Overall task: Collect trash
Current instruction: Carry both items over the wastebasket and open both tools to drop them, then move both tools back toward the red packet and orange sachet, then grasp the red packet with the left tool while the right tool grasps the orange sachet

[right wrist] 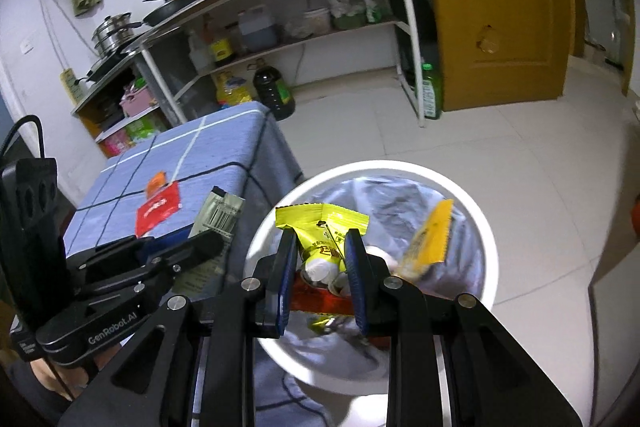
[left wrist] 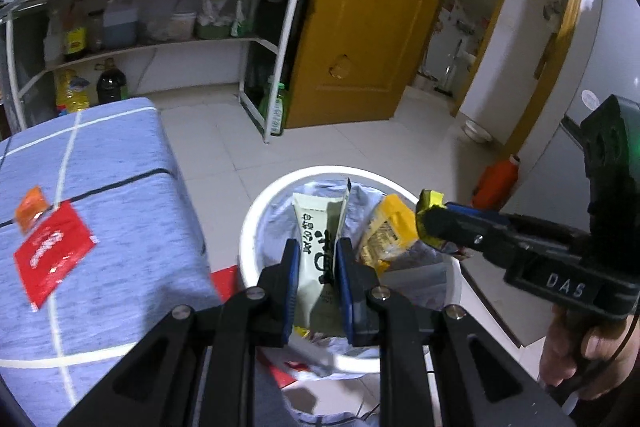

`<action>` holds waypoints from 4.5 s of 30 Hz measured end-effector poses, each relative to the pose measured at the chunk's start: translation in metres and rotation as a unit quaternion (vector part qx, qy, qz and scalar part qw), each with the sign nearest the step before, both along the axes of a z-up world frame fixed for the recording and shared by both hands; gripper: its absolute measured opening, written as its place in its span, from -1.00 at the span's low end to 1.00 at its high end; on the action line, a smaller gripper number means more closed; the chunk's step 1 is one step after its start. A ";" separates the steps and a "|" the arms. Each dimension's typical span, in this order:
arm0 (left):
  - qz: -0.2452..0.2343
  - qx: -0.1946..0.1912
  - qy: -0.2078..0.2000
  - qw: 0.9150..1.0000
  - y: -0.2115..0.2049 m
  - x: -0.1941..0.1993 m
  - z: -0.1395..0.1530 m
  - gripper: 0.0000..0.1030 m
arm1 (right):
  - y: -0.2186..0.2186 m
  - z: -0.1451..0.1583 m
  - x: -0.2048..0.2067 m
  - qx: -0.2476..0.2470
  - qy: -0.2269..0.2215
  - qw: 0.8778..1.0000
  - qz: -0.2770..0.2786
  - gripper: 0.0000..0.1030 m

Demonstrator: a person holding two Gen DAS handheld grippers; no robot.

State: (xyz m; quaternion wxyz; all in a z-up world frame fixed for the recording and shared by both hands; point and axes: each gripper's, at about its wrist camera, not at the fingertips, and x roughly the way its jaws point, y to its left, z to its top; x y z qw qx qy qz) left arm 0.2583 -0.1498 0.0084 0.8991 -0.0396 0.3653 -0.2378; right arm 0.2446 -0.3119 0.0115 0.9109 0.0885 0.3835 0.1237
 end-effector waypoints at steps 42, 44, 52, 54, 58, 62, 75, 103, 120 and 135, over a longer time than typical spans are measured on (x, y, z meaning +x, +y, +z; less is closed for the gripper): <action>0.065 0.009 -0.021 0.998 0.070 -0.010 0.012 0.00 | 0.017 0.003 -0.005 0.014 -0.018 0.999 0.037 -0.13; 0.078 0.015 -0.022 0.997 0.091 -0.010 0.010 0.01 | 0.035 0.007 -0.006 0.012 -0.023 0.998 0.062 -0.13; 0.123 0.016 -0.016 0.992 0.164 -0.013 -0.001 0.01 | 0.102 0.012 -0.002 -0.004 -0.042 0.991 0.131 -0.10; 0.132 0.025 -0.017 0.991 0.177 -0.011 -0.003 0.06 | 0.115 0.010 0.003 -0.004 -0.040 0.989 0.140 -0.08; 0.139 0.030 -0.011 0.990 0.196 -0.002 -0.010 0.31 | 0.135 0.007 0.012 -0.004 -0.036 0.987 0.154 -0.06; 0.131 0.043 0.000 0.990 0.202 0.015 -0.018 0.36 | 0.153 0.006 0.021 -0.006 -0.033 0.985 0.167 -0.06; 0.050 0.123 0.043 0.990 0.180 0.057 -0.048 0.61 | 0.158 -0.005 0.038 0.001 -0.023 0.986 0.167 -0.06; 0.104 0.104 -0.002 0.989 0.210 0.010 -0.019 -0.94 | 0.174 0.004 0.047 0.004 -0.012 0.984 0.179 -0.06; 0.209 0.012 -0.024 0.977 0.316 -0.023 0.009 -0.94 | 0.331 -0.033 0.115 -0.139 0.011 0.943 0.303 -0.06; 0.201 0.012 -0.013 0.980 0.320 -0.025 -0.001 -0.93 | 0.368 -0.064 0.155 -0.184 0.019 0.938 0.294 -0.08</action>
